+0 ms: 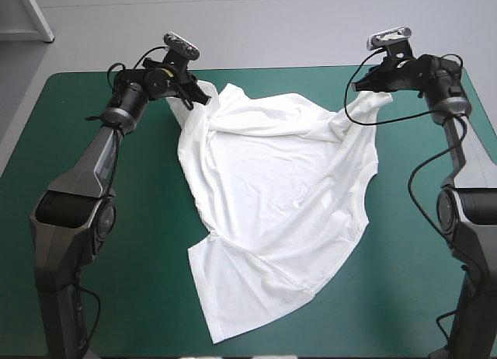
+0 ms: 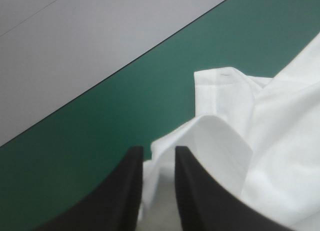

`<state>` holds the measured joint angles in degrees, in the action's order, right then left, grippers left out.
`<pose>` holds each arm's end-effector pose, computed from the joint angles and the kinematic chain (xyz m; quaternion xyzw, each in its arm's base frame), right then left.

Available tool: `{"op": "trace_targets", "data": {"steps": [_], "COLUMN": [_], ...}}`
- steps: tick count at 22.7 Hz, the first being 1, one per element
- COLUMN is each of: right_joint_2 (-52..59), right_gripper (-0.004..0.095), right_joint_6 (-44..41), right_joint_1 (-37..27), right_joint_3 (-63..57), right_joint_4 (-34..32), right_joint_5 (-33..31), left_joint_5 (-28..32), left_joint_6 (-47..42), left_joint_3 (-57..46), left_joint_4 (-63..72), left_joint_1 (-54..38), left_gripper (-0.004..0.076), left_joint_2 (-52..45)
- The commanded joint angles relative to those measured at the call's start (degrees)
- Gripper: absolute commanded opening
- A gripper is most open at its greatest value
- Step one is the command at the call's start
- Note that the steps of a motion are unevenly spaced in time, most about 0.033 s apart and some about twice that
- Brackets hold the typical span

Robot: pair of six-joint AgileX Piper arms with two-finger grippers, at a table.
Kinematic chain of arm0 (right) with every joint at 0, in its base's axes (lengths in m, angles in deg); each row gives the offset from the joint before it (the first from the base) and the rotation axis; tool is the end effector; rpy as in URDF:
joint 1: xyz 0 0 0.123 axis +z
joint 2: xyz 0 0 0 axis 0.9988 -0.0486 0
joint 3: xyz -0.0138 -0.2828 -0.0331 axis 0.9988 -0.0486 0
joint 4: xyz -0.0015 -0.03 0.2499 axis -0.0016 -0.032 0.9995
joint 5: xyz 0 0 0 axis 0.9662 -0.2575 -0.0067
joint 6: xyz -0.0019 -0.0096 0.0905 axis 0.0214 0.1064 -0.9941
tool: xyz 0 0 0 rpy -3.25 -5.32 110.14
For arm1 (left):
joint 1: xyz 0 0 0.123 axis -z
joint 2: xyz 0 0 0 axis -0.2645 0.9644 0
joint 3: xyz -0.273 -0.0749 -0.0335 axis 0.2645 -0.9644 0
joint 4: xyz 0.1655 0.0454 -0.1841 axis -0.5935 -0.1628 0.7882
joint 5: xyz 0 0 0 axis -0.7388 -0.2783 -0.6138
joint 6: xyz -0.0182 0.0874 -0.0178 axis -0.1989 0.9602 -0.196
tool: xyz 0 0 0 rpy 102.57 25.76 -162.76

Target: Fold the cloth

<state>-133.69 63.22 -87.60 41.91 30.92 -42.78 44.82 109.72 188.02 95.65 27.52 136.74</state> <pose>0.4938 0.0149 0.3194 -0.1452 0.8788 0.0358 0.4532 0.4956 -0.1160 0.3089 0.2955 0.8330 0.0058 0.4676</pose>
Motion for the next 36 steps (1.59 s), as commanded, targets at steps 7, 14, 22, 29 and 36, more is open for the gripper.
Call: {"op": "trace_targets", "data": {"steps": [7,14,22,29,36], "right_joint_2": [13.77,25.21,38.01,42.14,42.14], "right_gripper": [0.0470,0.0470,0.0468,0.0468,0.0468], "right_joint_6": [-1.53,-2.55,-6.14,-7.40,-7.90], "right_joint_1": [-3.97,-3.97,-3.97,-3.97,-3.97], "right_joint_3": [2.75,2.75,2.63,2.53,2.53], "right_joint_4": [1.84,1.84,2.08,2.62,5.90], "right_joint_5": [1.20,-7.20,-18.28,-25.32,-25.22], "left_joint_5": [-13.19,-39.54,-39.65,-31.81,-13.63], "left_joint_6": [9.91,8.50,-1.15,-17.14,-18.62], "left_joint_3": [2.25,2.25,-19.41,-50.34,-72.94], "left_joint_4": [13.76,18.76,11.12,7.79,7.53], "left_joint_1": [0.18,4.08,22.47,41.14,51.64], "left_gripper": [0.0356,0.0302,0.0295,0.0293,0.0294], "left_joint_2": [-15.65,-20.78,-33.77,-51.35,-50.30]}}
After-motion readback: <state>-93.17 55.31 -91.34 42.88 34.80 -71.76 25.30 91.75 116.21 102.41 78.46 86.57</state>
